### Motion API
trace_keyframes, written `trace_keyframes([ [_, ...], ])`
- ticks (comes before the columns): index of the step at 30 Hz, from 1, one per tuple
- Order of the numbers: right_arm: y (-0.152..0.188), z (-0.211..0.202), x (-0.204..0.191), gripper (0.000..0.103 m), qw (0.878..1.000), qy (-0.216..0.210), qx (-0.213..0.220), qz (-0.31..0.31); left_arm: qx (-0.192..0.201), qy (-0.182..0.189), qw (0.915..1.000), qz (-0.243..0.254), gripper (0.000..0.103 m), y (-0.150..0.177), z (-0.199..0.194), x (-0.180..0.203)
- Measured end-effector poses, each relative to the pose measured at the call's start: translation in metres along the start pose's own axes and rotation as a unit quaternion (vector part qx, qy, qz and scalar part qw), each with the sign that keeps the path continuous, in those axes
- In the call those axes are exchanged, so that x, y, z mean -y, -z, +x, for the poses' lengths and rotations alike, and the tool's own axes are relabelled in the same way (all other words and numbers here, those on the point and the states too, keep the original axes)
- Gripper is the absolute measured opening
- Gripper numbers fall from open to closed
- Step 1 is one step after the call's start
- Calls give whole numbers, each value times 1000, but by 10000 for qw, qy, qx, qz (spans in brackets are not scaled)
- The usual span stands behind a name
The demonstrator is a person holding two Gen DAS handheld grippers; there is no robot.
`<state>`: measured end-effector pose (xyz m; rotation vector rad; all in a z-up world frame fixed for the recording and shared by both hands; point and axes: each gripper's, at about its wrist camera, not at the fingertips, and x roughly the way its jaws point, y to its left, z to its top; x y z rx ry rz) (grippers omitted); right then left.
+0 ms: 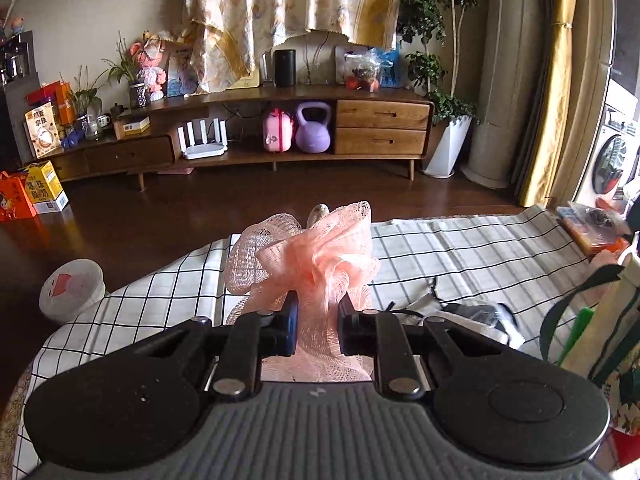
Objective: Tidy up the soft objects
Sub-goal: 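Grasp the Christmas-print tote bag with the right tool while the left tool grasps the pink bath puff, then carry the tote bag and pink bath puff over the red box with both tools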
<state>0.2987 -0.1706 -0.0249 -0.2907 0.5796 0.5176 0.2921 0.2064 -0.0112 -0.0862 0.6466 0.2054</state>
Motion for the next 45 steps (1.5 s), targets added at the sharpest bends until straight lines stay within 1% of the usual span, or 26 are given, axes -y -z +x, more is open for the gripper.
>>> trace_keyframes([
  [6,-10,-38,9,1,9997,113,175,127,79,361,9992,165,18,-12,-44,20],
  [11,-14,-67,24,1,9991,-9,213,360,132,745,9968,263,18,-15,-76,44],
  [14,-13,-84,33,1,9985,-42,259,485,147,971,9943,418,18,-15,-95,64],
  [20,-9,-116,53,1,9973,134,438,581,128,1455,9867,709,18,-8,-125,110],
  [24,-2,-134,72,1,9956,321,549,691,127,1778,9794,946,18,-2,-140,147],
  [31,8,-159,110,1,9920,678,687,813,156,2223,9675,1199,18,5,-156,211],
  [36,17,-169,141,1,9877,953,762,975,175,2498,9577,1417,18,9,-159,260],
  [42,34,-163,176,1,9836,1182,640,1203,-21,2685,9508,1548,18,22,-144,306],
  [45,43,-153,188,1,9829,1195,490,1310,-77,2685,9497,1610,18,26,-133,325],
])
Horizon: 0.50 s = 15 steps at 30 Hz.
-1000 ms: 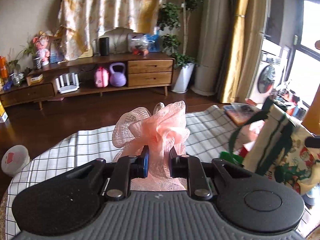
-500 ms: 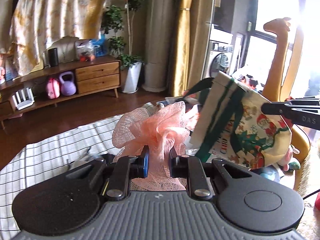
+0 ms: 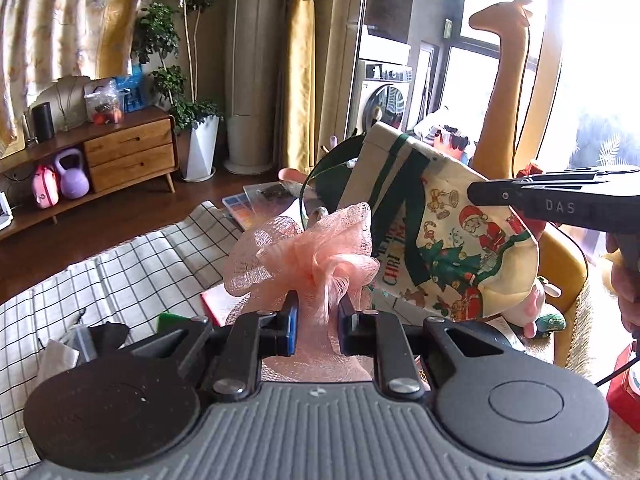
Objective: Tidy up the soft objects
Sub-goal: 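Carry the tote bag and pink bath puff over the red box with both tools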
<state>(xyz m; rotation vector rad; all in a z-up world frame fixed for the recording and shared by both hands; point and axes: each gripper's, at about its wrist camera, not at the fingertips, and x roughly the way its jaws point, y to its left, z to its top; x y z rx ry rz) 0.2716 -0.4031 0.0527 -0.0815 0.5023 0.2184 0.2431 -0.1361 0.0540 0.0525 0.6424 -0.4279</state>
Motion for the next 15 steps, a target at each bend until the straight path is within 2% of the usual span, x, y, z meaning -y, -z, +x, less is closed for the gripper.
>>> trace_keyframes([
  [9,28,50,12,1,9965,-88,-835,34,-281,-130,9995,-70,18,3,50,2],
  [15,35,72,14,1,9941,-113,-1078,61,-429,-255,9987,-50,18,2,81,-1],
])
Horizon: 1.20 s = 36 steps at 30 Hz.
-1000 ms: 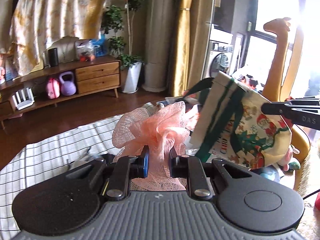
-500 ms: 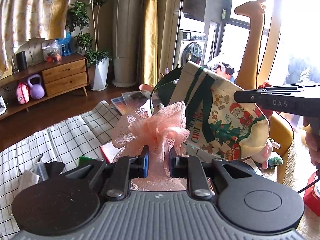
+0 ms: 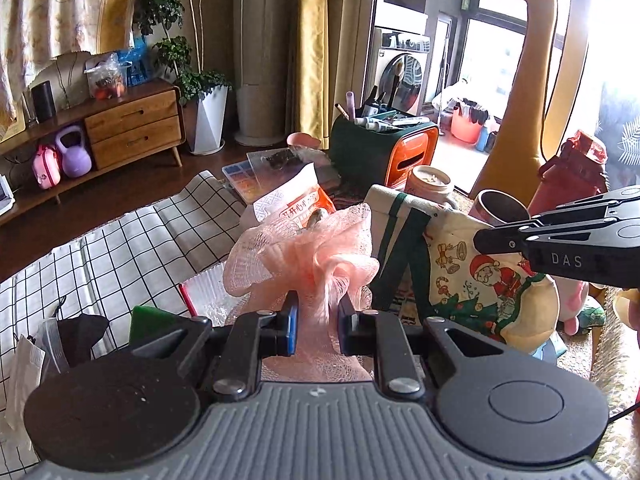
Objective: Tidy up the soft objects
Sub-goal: 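Carry the tote bag and pink bath puff over the red box with both tools, then open the right tool to drop the tote bag while the left tool releases the bath puff into the box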
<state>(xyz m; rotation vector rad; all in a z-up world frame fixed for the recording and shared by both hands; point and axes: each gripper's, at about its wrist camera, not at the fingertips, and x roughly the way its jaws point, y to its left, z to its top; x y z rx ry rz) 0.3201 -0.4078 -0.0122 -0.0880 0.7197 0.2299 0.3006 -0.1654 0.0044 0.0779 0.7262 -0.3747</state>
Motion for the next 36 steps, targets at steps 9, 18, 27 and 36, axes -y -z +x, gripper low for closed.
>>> trace_keyframes([
  [9,0,34,2,2,9997,52,-222,-11,-296,-47,9996,-2,18,2,43,-4],
  [18,5,74,5,2,9988,264,-396,58,-579,44,9983,77,18,13,70,1],
  [27,13,99,1,2,9981,291,-552,-23,-892,132,9958,135,18,21,91,2],
  [36,17,109,3,15,9974,220,-692,-3,-1127,129,9933,223,18,26,103,7],
])
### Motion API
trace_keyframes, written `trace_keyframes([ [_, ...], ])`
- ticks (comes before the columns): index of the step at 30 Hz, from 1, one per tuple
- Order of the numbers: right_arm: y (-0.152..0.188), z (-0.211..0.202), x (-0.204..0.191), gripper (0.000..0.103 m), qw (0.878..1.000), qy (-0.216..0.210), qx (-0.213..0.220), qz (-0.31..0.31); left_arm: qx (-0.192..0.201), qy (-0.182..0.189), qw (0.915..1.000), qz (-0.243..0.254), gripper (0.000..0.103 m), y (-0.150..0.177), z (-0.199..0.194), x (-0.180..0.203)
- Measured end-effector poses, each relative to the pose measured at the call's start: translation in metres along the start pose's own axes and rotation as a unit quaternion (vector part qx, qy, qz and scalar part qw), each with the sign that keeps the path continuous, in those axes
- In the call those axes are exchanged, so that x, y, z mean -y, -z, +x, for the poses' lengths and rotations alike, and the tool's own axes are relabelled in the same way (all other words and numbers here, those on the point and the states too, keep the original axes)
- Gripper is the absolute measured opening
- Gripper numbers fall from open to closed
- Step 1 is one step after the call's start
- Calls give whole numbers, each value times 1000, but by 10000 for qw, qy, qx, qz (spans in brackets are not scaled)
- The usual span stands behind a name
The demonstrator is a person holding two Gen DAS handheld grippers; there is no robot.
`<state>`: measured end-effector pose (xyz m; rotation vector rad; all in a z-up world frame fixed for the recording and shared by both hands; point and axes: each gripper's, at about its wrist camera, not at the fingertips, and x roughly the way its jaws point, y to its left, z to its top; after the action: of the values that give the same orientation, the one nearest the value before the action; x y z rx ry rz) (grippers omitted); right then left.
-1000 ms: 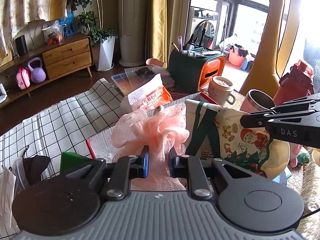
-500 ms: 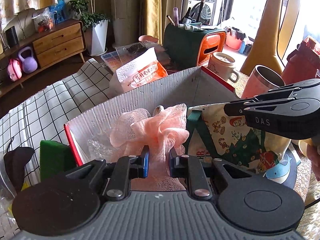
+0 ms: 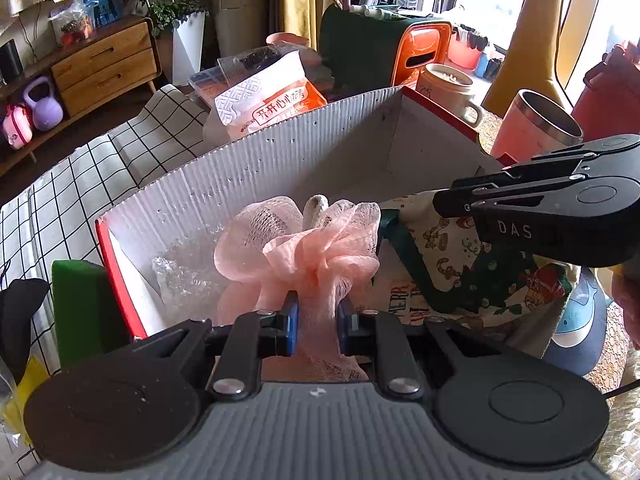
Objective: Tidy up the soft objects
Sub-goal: 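Open the right tool to drop the tote bag while the left tool releases the bath puff into the box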
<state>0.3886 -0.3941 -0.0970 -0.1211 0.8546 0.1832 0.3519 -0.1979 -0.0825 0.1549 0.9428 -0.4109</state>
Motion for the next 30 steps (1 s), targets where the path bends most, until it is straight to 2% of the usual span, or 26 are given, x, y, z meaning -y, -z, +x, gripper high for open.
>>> trace_keyframes([
  [2,1,-3,1,16,10000,-25,-15,-27,-5,-12,10000,43,19,0,-1,2],
  [5,3,-9,1,19,9999,-66,-10,-99,10,-22,10000,47,29,2,-4,3],
  [6,3,-11,0,22,9999,-84,-5,-123,21,8,10000,22,35,2,-6,3],
  [7,3,-14,1,26,9998,-113,6,-155,47,46,10000,-4,51,3,-8,3],
  [9,3,-21,1,31,9997,-121,59,-198,169,98,9998,-63,71,5,-15,2],
  [17,7,-52,3,44,9991,-263,209,-244,401,200,9989,-100,72,9,-45,2],
  [19,10,-59,0,51,9989,-340,205,-264,479,195,9986,-133,72,11,-54,1],
  [30,23,-112,-22,70,9957,-681,513,-374,896,298,9950,-319,72,23,-120,-6],
])
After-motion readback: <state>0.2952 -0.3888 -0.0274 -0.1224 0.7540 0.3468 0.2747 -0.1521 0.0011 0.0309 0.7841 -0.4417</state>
